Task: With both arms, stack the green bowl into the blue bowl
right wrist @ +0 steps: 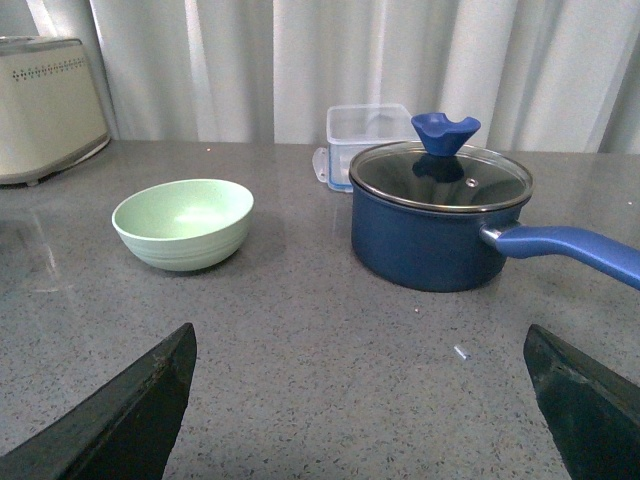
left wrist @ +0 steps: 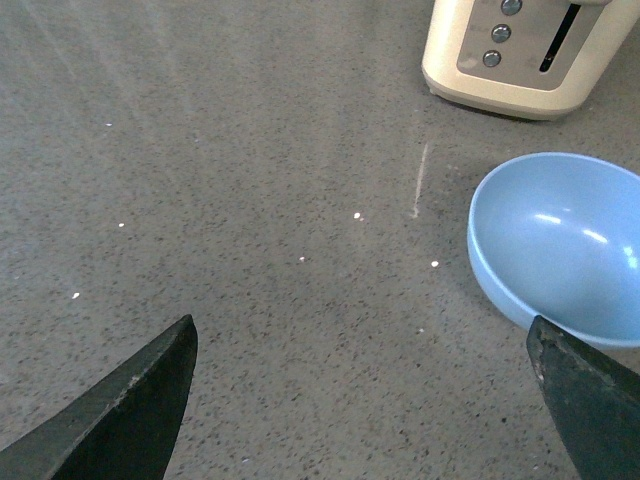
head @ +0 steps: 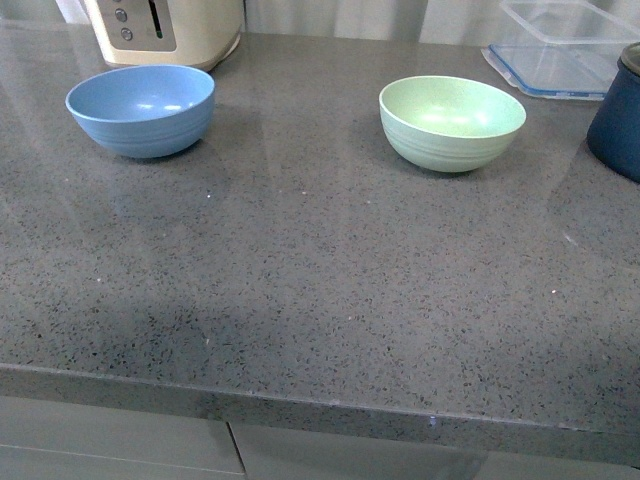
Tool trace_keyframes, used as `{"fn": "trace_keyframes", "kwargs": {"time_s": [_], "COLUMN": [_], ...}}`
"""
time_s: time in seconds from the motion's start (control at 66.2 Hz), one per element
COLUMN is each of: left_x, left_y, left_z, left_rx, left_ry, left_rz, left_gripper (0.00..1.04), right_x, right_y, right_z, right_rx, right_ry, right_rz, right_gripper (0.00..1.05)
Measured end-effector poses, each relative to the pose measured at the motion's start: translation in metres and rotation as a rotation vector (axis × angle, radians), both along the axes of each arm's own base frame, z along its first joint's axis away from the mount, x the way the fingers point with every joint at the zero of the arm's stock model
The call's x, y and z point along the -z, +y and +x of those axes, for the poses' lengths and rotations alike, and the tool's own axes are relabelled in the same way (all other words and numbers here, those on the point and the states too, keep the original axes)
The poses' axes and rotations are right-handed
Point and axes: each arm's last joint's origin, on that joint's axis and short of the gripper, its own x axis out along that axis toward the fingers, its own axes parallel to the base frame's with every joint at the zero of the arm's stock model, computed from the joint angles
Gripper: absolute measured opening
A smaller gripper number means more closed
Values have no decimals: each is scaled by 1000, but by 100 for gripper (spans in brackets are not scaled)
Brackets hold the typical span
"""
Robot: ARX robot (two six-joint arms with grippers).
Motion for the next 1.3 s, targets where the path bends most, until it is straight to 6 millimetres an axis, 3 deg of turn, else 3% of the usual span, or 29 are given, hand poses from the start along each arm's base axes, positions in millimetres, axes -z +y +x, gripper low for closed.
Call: {"fn": "trace_keyframes", "kwargs": {"time_s": [0.423, 0.952, 1.299], "left_x": [36, 50, 53], "left_y": [1, 3, -10], "left_z": [56, 110, 143], "left_rx": [6, 16, 35], "left_ry": [54, 63, 94], "left_rz": [-114, -144, -185], "left_gripper": [98, 98, 98], "right_x": [0, 0, 0], "right_y": [0, 0, 0], "right_z": [0, 0, 0], "right_rx": [0, 0, 0], "right_ry": [0, 0, 0], "right_rz": [0, 0, 0], "right_gripper": [95, 95, 95]}}
